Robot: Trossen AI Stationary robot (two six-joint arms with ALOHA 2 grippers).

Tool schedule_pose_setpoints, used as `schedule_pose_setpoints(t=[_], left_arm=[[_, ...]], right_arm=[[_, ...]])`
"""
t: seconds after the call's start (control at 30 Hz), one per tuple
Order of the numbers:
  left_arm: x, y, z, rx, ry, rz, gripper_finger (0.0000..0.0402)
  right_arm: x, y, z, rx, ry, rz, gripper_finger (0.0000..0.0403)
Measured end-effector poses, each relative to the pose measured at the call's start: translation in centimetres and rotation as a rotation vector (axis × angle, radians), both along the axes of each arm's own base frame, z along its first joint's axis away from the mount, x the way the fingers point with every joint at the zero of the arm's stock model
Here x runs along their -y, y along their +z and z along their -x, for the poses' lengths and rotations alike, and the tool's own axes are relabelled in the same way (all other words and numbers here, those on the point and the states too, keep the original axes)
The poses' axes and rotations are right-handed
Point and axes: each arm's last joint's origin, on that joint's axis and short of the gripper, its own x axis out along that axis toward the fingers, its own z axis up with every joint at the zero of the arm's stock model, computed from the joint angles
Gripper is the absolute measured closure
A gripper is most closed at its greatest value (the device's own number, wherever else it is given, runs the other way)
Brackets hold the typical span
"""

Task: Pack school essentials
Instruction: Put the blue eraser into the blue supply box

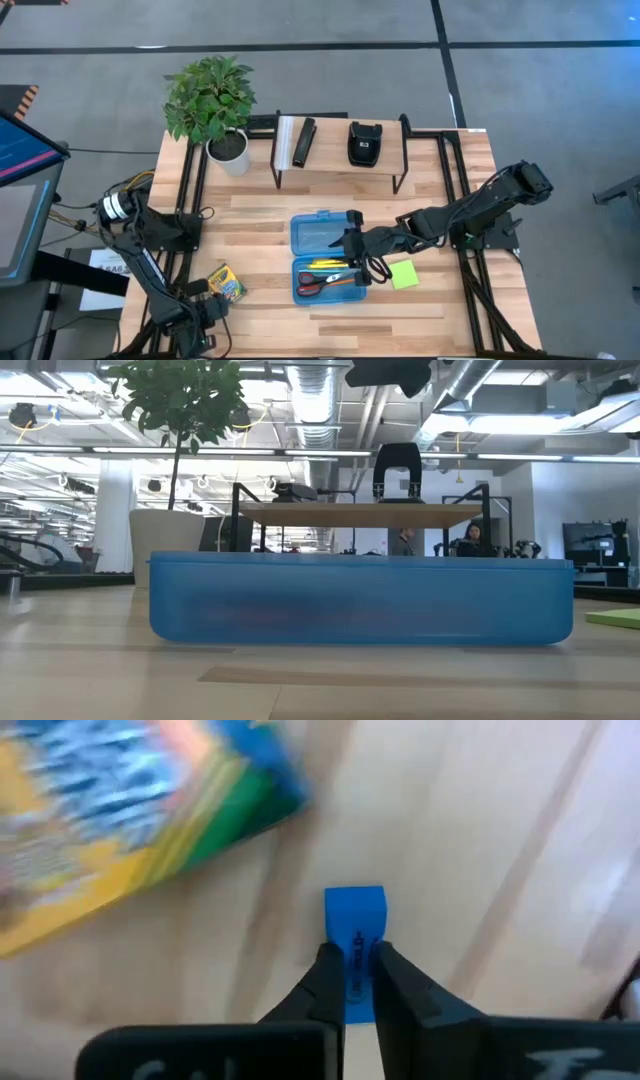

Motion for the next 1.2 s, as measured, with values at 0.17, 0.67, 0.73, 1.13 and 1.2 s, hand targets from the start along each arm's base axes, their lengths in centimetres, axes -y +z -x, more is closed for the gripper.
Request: schedule_pose_setpoints(t=[0.17,0.67,0.73,1.13,1.2], left_arm=[[-0.6,2.4,0.0,0.095,0.021,0.009,0.0396],[-3.1,4.2,-2.3,0.195,-0.032,-0.058,0.04],[-3.6,4.2,-2.9,0.191,-0.042,-0.075,0.0401],[-6.1,4.6,-5.7,0.197,-0.101,-0.144,0.0401],[-6.6,5.3,-6.6,0.238,-0.112,-0.158,0.0401]], right_arm=[[0.0,0.0,0.0,0.003,0.002,0.003,0.0248],[0.0,0.0,0.0,0.005,0.005,0.007,0.0248],[0.0,0.0,0.0,0.005,0.005,0.007,0.0248],[0.0,0.0,0.0,0.002,0.004,0.008,0.0248],[0.0,0.0,0.0,0.003,0.002,0.022,0.0248]])
